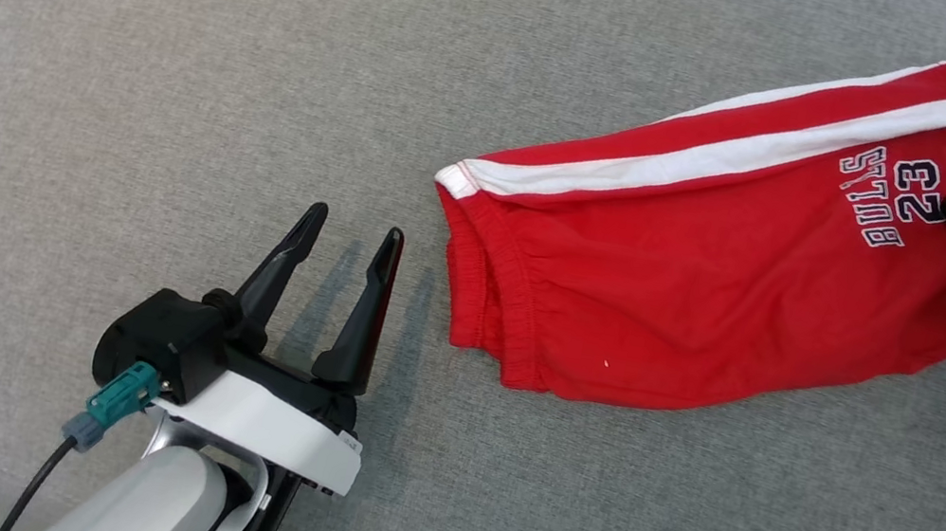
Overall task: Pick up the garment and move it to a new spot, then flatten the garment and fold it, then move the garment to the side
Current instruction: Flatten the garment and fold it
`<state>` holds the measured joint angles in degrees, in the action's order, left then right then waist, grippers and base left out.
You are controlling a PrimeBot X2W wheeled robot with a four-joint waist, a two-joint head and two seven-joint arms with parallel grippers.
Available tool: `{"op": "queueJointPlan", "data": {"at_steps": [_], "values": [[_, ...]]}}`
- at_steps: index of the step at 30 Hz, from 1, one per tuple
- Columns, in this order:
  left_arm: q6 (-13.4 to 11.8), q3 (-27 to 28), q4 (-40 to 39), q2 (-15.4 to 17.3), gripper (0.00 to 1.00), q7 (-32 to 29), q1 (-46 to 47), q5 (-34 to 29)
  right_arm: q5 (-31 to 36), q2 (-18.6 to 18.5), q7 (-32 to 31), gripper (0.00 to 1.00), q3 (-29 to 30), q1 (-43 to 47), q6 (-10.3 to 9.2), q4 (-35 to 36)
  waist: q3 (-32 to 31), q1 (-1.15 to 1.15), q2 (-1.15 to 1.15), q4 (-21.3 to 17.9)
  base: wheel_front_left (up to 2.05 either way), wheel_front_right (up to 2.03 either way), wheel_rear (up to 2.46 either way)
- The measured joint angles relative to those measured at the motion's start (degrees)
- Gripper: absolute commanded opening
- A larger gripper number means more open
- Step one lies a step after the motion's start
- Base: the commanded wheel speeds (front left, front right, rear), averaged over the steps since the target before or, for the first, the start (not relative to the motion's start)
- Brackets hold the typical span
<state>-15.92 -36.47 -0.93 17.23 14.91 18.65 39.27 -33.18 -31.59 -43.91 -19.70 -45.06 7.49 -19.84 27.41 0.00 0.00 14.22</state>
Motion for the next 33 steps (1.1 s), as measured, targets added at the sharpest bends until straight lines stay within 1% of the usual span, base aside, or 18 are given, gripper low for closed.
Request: {"op": "queueJointPlan", "data": {"at_steps": [4, 5, 6, 7, 12, 14, 16, 18, 21, 27, 30, 33], "values": [[2.6, 2.4, 1.6, -3.1, 1.0, 0.1, -1.4, -2.7, 2.8, 1.8, -0.2, 1.0, 0.8, -0.2, -0.09, -1.3, 0.3, 0.0, 0.0, 1.6, 0.0, 0.0, 0.0], [3.2, 2.9, 2.1, -3.7, 1.0, 0.1, -1.8, -3.1, 3.4, 2.1, -0.2, 0.81, 0.7, -0.1, -0.1, -1.6, 0.2, 0.0, 0.0, 1.8, 0.0, 0.0, 0.0], [3.9, 3.4, 2.6, -4.5, 1.0, 0.1, -2.1, -3.4, 3.6, 2.8, -0.2, 0.18, 0.8, -0.2, -0.14, -2.2, 0.0, 0.0, 0.0, 2.0, 0.0, 0.0, 0.0], [4.4, 4.0, 3.2, -5.1, 1.0, 0.1, -2.4, -3.8, 3.7, 3.4, 0.0, 0.0, 0.8, -0.1, -0.23, -2.7, -0.3, 0.0, 0.0, 2.1, 0.0, 0.0, 0.0], [6.7, 6.7, 5.9, -6.6, 1.0, 0.1, -5.2, -5.6, 1.9, 8.4, 2.5, 0.0, 2.6, 2.1, -0.18, -5.3, -3.0, 0.0, 0.0, 1.5, 0.0, 0.0, 0.0], [7.7, 7.5, 6.8, -6.4, 1.0, 0.1, -7.0, -6.2, 1.0, 10.0, 3.2, 0.0, 3.5, 3.5, -0.04, -6.2, -4.7, 0.0, 0.0, 0.6, 0.0, 0.0, 0.0], [8.4, 7.9, 7.7, -5.6, 1.0, 0.1, -8.8, -7.5, 0.0, 10.8, 3.5, 0.0, 4.5, 5.2, 0.0, -6.8, -6.5, 0.0, 0.0, -0.6, 0.0, 0.0, 0.0], [9.3, 8.7, 8.1, -5.4, 1.0, 0.1, -11.2, -7.6, -0.9, 10.4, 3.5, 0.0, 6.1, 6.7, 0.0, -7.1, -8.4, 0.0, 0.0, -2.1, 0.0, 0.0, 0.0], [10.2, 9.3, 8.3, -5.4, 1.0, 0.1, -13.5, -8.4, -2.1, 8.7, 3.3, 0.0, 8.8, 9.6, 0.0, -7.3, -11.4, 0.0, 0.0, -4.1, 0.0, 0.0, 0.0], [11.4, 10.7, 7.7, -6.1, 1.0, 0.1, -19.0, -10.5, -1.6, 6.0, 5.3, 0.0, 16.6, 14.6, 0.0, -7.7, -16.3, 0.0, 0.0, -7.0, 0.0, 0.0, 0.0], [11.9, 11.6, 7.8, -7.2, 1.0, 0.1, -21.1, -11.0, -1.3, 6.6, 6.3, 0.0, 19.6, 15.1, -0.01, -5.5, -17.7, 0.0, 0.0, -7.3, 0.0, 0.0, 0.0], [12.4, 12.7, 7.6, -8.6, 1.0, 0.1, -22.5, -11.6, -0.3, 9.4, 6.3, 0.0, 20.4, 15.0, -0.01, -1.2, -17.9, 0.0, 0.0, -6.7, 0.0, 0.0, 0.0]]}}
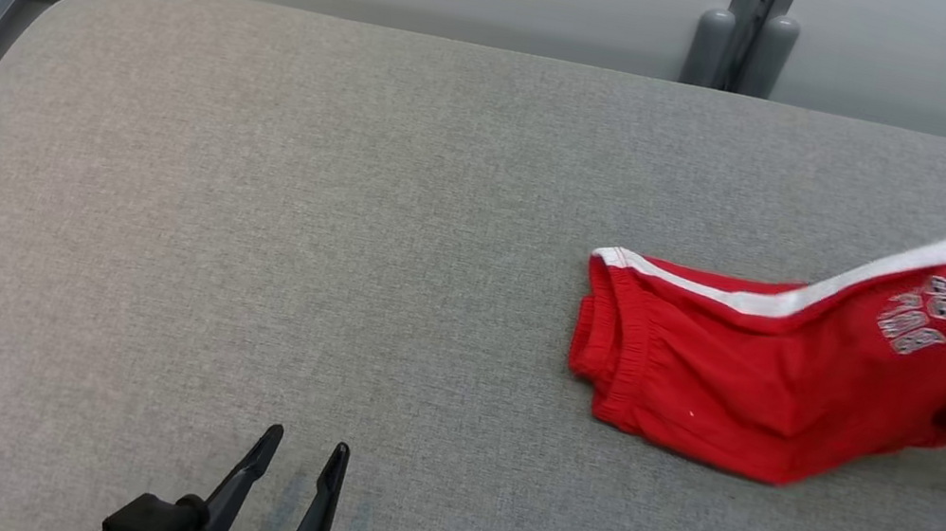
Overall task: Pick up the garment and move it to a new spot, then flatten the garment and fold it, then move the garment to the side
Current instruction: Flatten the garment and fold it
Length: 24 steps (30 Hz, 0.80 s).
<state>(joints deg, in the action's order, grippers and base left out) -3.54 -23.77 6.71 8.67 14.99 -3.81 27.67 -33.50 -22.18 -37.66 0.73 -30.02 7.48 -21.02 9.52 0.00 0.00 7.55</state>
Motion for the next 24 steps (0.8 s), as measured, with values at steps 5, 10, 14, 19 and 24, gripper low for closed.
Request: {"op": "queueJointPlan", "data": {"at_steps": [5, 10, 14, 19, 24], "values": [[1.3, 0.5, 0.5, -1.8, 1.0, 0.0, -0.4, -1.5, 3.1, 9.2, -2.1, 0.0, -3.3, -0.3, 0.0, 5.7, 0.5, 0.0, 0.0, 0.9, 0.0, 0.0, 0.0], [2.5, 0.9, 1.4, -2.8, 1.0, 0.0, 1.1, -2.7, 6.6, 17.4, -2.1, 0.0, -7.1, 0.8, 0.0, 6.7, 1.1, 0.0, 0.0, 2.6, 0.0, 0.0, 0.0], [3.2, 1.7, 2.4, -3.2, 1.0, 0.0, 1.1, -3.3, 8.8, 18.8, 0.0, 0.0, -8.3, 2.6, 0.0, 5.1, 1.3, 0.0, 0.0, 3.8, 0.0, 0.0, 0.0], [4.0, 2.6, 3.3, -3.7, 1.0, 0.0, 1.0, -3.9, 9.3, 19.3, 2.3, 0.0, -9.0, 3.1, 0.0, 2.9, 1.2, 0.0, 0.0, 4.2, 0.0, 0.0, 0.0], [4.3, 3.0, 4.2, -4.2, 1.0, 0.0, 0.8, -4.3, 7.1, 19.3, 5.4, 1.0, -11.7, 3.2, 0.0, 1.2, 0.6, 0.0, 0.0, 3.9, 0.0, 0.0, 0.0]]}}
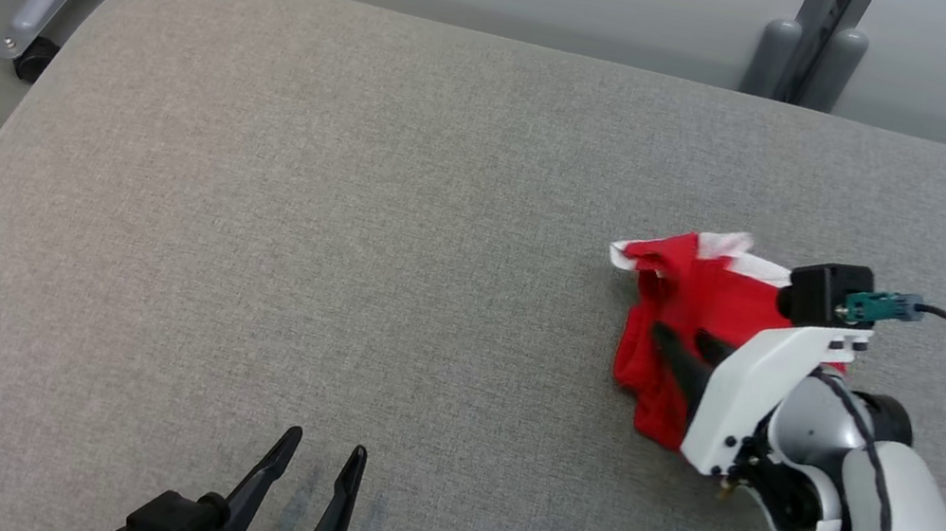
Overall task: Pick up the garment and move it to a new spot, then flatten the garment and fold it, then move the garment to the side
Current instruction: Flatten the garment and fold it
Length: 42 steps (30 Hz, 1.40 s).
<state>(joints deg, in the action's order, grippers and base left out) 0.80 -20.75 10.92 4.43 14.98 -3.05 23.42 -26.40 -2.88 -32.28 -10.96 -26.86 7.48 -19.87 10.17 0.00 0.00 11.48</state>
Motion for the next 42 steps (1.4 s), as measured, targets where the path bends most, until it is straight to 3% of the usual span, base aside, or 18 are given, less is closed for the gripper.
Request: {"op": "queueJointPlan", "data": {"at_steps": [5, 10, 17, 20, 26, 30, 31, 32, 33, 42], "values": [[0.2, 0.8, 0.6, -0.2, 1.0, 0.0, -0.6, -0.2, -1.8, 0.2, 2.7, 1.0, -3.0, 0.2, 0.0, 0.3, -1.2, 0.0, 0.0, -0.8, 0.0, 0.0, 0.0], [-0.1, 2.7, 0.7, 0.2, 1.0, 0.0, -3.5, -0.6, -1.7, -0.2, 8.9, 1.0, -2.2, 3.7, 0.0, 5.7, -4.1, 0.0, 0.0, -2.3, 0.0, 0.0, 0.0], [-0.8, 6.2, -1.0, 0.4, 1.0, 0.0, -9.2, -0.6, 2.3, -6.8, 18.5, 1.0, 5.1, 14.5, 0.0, 13.8, -9.1, 0.0, 0.0, -5.5, 0.0, 0.0, 0.0], [-0.8, 7.5, -2.2, 0.3, 1.0, 0.0, -10.6, -0.8, 6.9, -10.1, 23.9, 1.0, 8.1, 18.7, 0.0, 15.3, -10.5, 0.0, 0.0, -7.4, 0.0, 0.0, 0.0], [0.0, 10.3, -3.3, -0.5, 1.0, 0.0, -11.6, -2.1, 12.5, -13.0, 36.9, 1.0, 13.1, 26.0, 0.01, 13.1, -12.5, 0.0, 0.0, -9.6, 0.0, 0.0, 0.0], [0.6, 12.0, -3.6, -1.1, 1.0, 0.0, -12.5, -2.8, 14.0, -11.3, 42.5, 1.0, 15.7, 29.0, 0.01, 9.1, -13.4, 0.0, 0.0, -10.4, 0.0, 0.0, 0.0], [0.7, 12.4, -3.7, -1.2, 1.0, 0.0, -12.8, -2.9, 14.3, -10.7, 42.9, 0.75, 15.3, 29.3, 0.0, 8.1, -13.4, 0.0, 0.0, -10.5, 0.0, 0.0, 0.0], [0.7, 12.6, -3.8, -1.2, 1.0, 0.0, -13.0, -3.1, 14.7, -10.5, 43.1, 0.27, 14.3, 29.3, 0.01, 7.4, -13.3, 0.0, 0.0, -10.6, 0.0, 0.0, 0.0], [1.0, 12.7, -3.9, -1.3, 1.0, 0.0, -13.0, -3.4, 14.5, -10.0, 43.3, 0.0, 13.4, 28.8, 0.01, 6.7, -13.0, 0.0, 0.0, -10.7, 0.0, 0.0, 0.0], [3.5, 10.0, -3.2, -1.6, 1.0, 0.0, -5.8, -5.4, 15.6, -6.9, 42.0, 0.0, 2.2, 10.8, 0.02, -5.1, -6.3, 0.0, 0.0, -7.8, 0.0, 0.0, 0.0]]}}
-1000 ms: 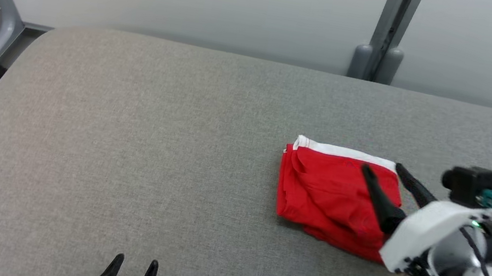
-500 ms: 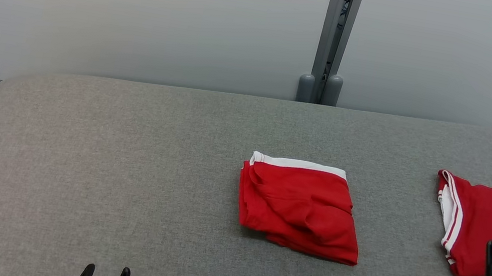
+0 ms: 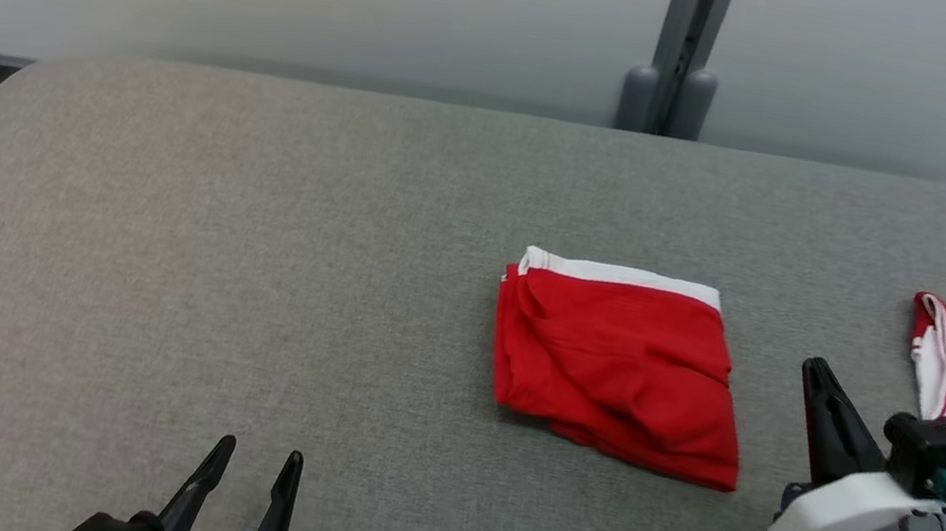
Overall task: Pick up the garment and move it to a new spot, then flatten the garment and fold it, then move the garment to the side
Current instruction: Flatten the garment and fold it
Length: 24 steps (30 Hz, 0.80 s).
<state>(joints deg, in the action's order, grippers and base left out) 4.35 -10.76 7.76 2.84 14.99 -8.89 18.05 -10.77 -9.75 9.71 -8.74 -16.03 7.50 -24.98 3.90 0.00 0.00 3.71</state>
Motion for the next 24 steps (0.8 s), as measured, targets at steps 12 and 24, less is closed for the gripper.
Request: {"op": "queueJointPlan", "data": {"at_steps": [12, 24], "values": [[-0.9, -2.4, 1.5, 0.0, 1.0, 0.0, 2.5, 2.0, 0.8, 4.9, 4.1, 0.0, -5.6, -8.7, -0.01, -20.9, 4.1, 0.0, 0.0, 8.9, 0.0, 0.0, 0.0], [-1.7, -1.8, 1.6, 0.0, 1.0, 0.0, 1.2, 2.4, -4.3, 6.9, 5.2, 0.0, -21.6, -4.1, -0.01, -20.1, 1.2, 0.0, 0.0, 9.1, 0.0, 0.0, 0.0]]}}
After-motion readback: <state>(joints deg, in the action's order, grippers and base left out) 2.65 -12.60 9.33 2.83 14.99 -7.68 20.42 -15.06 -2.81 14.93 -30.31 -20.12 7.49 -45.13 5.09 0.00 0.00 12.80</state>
